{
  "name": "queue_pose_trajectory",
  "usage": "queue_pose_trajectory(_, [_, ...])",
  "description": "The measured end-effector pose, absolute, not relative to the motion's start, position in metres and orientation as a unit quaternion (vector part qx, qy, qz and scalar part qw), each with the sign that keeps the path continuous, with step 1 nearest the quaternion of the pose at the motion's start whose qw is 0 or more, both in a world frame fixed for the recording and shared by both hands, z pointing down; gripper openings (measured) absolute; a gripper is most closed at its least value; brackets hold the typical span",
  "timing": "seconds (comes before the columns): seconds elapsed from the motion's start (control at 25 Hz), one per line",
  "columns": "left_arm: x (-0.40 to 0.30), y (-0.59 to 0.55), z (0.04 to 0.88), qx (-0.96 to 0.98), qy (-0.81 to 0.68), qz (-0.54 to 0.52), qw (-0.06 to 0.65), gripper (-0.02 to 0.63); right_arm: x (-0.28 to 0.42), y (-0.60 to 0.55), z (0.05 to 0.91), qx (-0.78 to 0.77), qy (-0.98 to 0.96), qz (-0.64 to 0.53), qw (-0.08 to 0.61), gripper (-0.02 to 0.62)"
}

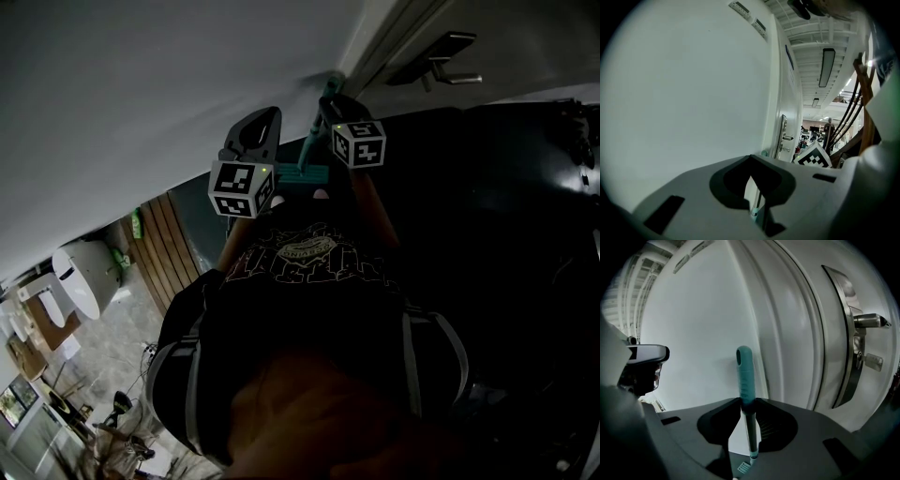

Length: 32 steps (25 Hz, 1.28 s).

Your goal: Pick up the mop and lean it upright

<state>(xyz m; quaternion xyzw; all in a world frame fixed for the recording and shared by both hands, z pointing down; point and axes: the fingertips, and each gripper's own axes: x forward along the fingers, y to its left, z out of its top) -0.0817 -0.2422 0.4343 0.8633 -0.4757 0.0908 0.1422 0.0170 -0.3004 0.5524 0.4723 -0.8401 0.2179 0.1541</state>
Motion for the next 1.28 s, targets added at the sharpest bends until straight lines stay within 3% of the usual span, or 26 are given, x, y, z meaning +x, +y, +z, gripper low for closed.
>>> queue_pose_trajectory(1.12, [-0.077,-0.246,0.431,0.882,-0.442,0.094,0.134,0.046,0.02,-0.294,0.54,0.513,-0.818,0.233,0.114,0.11])
queue_pose_trajectory(1.28, [-0.074,-0.242,0.432,0.885,-0.436,0.094,0.136,0.046,0.021,-0.285,0.528,0.512,-0.823,0.219,0.109,0.051])
